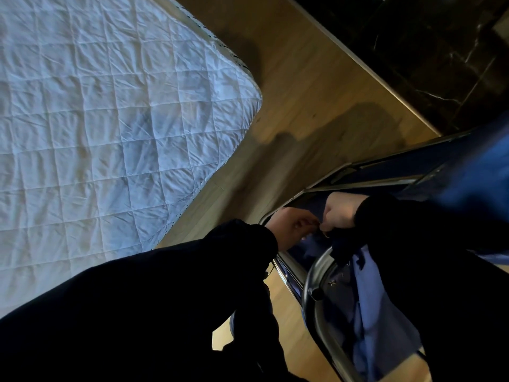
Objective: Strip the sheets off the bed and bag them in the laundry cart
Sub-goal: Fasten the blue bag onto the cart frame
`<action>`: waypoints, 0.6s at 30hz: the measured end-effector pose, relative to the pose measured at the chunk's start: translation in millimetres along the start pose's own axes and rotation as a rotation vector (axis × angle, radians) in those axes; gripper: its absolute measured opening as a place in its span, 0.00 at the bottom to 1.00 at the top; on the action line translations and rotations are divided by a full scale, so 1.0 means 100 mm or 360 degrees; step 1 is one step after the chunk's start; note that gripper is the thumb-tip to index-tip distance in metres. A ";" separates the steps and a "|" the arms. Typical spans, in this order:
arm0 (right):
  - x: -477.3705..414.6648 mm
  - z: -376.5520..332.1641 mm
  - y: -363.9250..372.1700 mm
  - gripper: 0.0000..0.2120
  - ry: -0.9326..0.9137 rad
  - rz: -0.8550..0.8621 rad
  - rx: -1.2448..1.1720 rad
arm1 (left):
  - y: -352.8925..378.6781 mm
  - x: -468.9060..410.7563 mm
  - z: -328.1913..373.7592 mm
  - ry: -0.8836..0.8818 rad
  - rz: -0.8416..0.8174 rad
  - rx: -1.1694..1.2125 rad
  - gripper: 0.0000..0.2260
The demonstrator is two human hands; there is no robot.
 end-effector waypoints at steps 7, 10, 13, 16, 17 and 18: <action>0.03 -0.03 -0.03 0.14 0.0010 0.0076 0.0107 | -0.03 0.01 -0.02 -0.0007 0.0061 0.0016 0.06; 0.06 -0.02 -0.05 0.11 0.0005 0.0122 0.0026 | -0.05 0.02 0.00 0.0012 0.0060 0.0045 0.05; 0.11 -0.01 -0.07 0.03 -0.0044 0.0146 -0.0143 | -0.10 0.01 0.05 0.0019 0.0047 0.0042 0.05; 0.17 0.00 -0.08 0.03 -0.0084 0.0183 -0.0146 | -0.15 -0.03 0.13 0.0049 0.0047 0.0013 0.05; 0.18 0.00 -0.09 0.03 -0.0087 0.0190 -0.0156 | -0.16 -0.04 0.14 0.0057 0.0042 -0.0011 0.05; 0.18 0.00 -0.09 0.03 -0.0083 0.0193 -0.0166 | -0.17 -0.05 0.17 0.0073 0.0039 -0.0046 0.05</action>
Point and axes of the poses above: each hand's wrist, its own x-axis away from the middle knuckle, its own y-axis out of the palm, z = x × y, the point moved 9 cm from there along -x, towards the middle knuckle, and after that the axes turned 4 degrees about y, right-handed, at the moved point
